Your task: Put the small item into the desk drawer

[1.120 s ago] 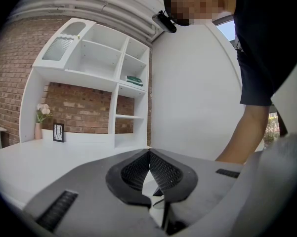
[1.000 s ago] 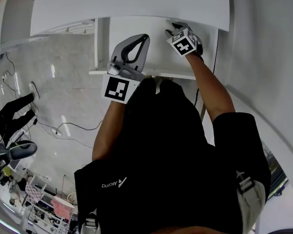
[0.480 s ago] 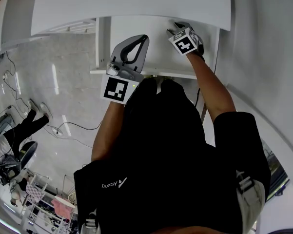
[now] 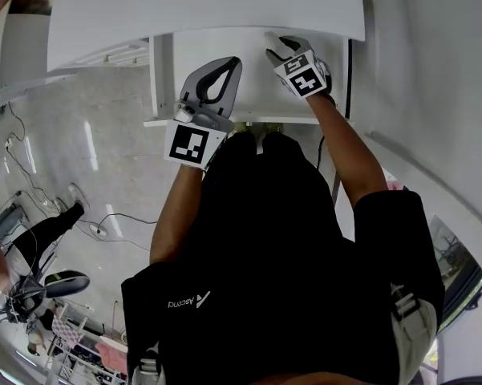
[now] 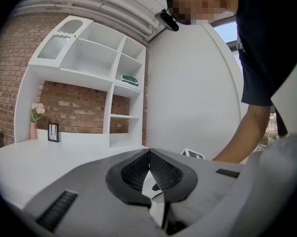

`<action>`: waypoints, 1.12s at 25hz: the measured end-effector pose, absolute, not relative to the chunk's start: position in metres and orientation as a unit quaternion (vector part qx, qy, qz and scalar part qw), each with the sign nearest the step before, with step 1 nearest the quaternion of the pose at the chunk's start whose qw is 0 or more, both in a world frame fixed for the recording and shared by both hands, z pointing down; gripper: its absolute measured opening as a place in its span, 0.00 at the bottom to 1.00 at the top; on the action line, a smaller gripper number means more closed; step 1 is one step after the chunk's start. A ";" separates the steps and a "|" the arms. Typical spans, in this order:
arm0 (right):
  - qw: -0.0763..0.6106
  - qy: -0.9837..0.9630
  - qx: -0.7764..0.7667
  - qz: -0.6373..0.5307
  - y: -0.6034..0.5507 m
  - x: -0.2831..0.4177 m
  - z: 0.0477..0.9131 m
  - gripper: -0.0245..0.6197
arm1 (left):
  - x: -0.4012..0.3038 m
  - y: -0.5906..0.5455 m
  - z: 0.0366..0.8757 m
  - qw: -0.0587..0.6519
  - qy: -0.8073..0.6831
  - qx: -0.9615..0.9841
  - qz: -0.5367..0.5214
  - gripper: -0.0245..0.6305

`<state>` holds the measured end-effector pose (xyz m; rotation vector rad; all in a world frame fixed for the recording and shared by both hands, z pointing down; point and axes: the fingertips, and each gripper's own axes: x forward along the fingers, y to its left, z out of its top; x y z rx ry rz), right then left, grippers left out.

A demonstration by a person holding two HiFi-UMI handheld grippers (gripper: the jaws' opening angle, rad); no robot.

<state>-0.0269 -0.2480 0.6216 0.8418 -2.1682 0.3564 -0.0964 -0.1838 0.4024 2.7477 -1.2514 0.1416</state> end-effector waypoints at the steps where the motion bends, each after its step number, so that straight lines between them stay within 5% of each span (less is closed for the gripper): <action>1: 0.370 -0.855 0.335 0.139 -0.246 -0.027 0.613 0.33 | -0.095 -0.183 0.403 0.060 -0.412 0.908 0.047 0.04; 10: 0.236 -0.895 0.367 0.095 -0.216 -0.024 0.484 0.25 | -0.075 -0.178 0.388 0.063 -0.405 0.911 0.041 0.04; 21: 0.090 -0.922 0.376 0.006 -0.169 -0.003 0.345 0.05 | -0.041 -0.164 0.330 0.054 -0.392 0.918 0.006 0.04; 28: 0.021 -0.929 0.370 -0.013 -0.142 -0.004 0.290 0.04 | -0.029 -0.146 0.302 0.034 -0.370 0.928 -0.005 0.04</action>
